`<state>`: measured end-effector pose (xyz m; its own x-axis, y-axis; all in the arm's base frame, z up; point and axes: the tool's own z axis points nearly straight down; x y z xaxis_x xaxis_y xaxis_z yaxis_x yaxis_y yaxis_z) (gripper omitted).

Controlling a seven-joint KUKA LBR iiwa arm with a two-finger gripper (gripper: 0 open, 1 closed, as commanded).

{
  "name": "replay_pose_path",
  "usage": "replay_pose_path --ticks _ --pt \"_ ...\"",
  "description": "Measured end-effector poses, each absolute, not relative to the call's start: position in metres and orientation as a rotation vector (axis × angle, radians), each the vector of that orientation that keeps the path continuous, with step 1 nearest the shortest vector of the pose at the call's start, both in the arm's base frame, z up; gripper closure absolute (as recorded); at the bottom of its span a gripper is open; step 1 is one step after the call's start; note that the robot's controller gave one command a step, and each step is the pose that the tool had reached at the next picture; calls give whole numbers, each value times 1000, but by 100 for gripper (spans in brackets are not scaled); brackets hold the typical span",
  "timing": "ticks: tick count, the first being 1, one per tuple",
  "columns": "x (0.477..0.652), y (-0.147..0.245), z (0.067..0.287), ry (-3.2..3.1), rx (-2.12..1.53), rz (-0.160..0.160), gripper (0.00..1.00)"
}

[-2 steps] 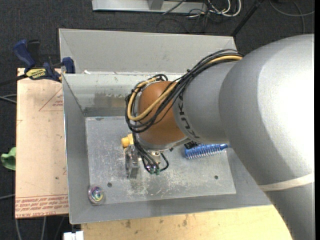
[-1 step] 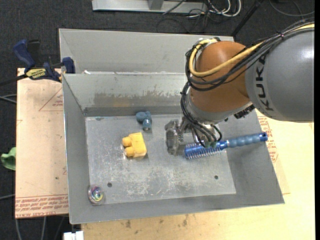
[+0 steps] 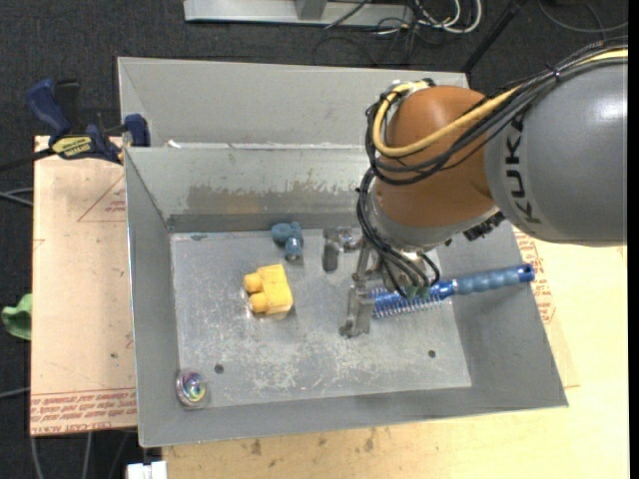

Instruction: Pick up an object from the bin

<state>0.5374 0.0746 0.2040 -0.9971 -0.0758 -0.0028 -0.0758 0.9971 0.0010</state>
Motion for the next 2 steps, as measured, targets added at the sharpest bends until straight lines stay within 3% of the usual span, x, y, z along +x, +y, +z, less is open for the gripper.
replay_pose_path --ticks 1,2 --pt "566 133 69 3117 -342 5 0" --pt "602 166 72 3089 -517 5 0"
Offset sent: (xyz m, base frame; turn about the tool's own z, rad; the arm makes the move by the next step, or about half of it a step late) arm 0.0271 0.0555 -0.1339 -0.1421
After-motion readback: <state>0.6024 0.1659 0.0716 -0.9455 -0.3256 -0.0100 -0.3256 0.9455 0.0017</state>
